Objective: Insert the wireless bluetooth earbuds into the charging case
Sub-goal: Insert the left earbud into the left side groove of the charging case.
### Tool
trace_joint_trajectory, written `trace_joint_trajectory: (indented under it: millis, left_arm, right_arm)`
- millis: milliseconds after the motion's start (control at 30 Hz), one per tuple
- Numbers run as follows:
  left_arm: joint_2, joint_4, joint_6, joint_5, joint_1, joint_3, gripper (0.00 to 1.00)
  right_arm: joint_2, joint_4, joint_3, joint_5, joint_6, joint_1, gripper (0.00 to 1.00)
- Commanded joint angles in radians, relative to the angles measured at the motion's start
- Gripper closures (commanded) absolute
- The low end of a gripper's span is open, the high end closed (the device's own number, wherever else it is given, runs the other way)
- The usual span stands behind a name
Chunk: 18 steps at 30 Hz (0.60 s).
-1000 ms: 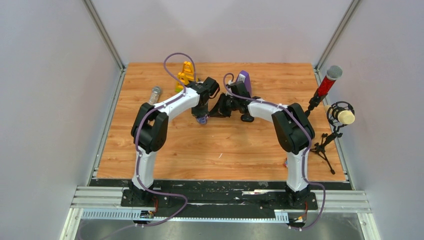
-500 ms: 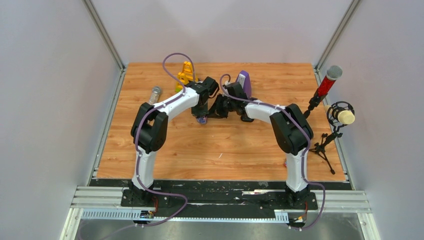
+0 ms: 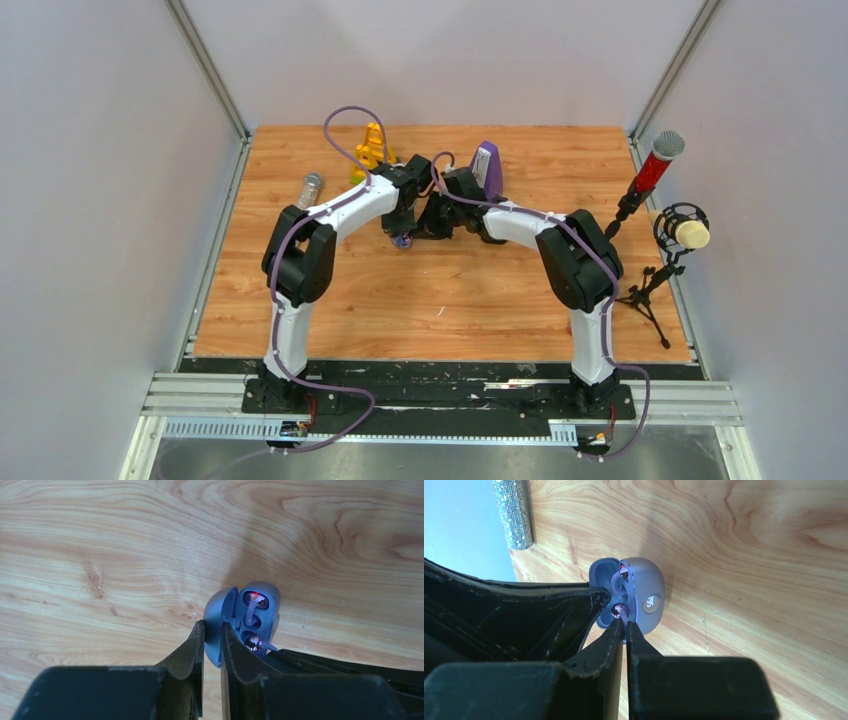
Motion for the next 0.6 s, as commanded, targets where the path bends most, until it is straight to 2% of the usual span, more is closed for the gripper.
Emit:
trace_joint_trajectory:
  millis: [0,567]
  left_arm:
    - [-0.002,-0.011,-0.031,-0.031,-0.015,0.042,1.00]
    - [-0.011,-0.011,-0.018,-0.054,-0.021,0.052,1.00]
  right_arm:
    - [-0.011,-0.006,0.043,0.051,-0.031,0.000,1.00]
    - [-0.002,-0.024,0.068,0.037,-0.055,0.031,0.97]
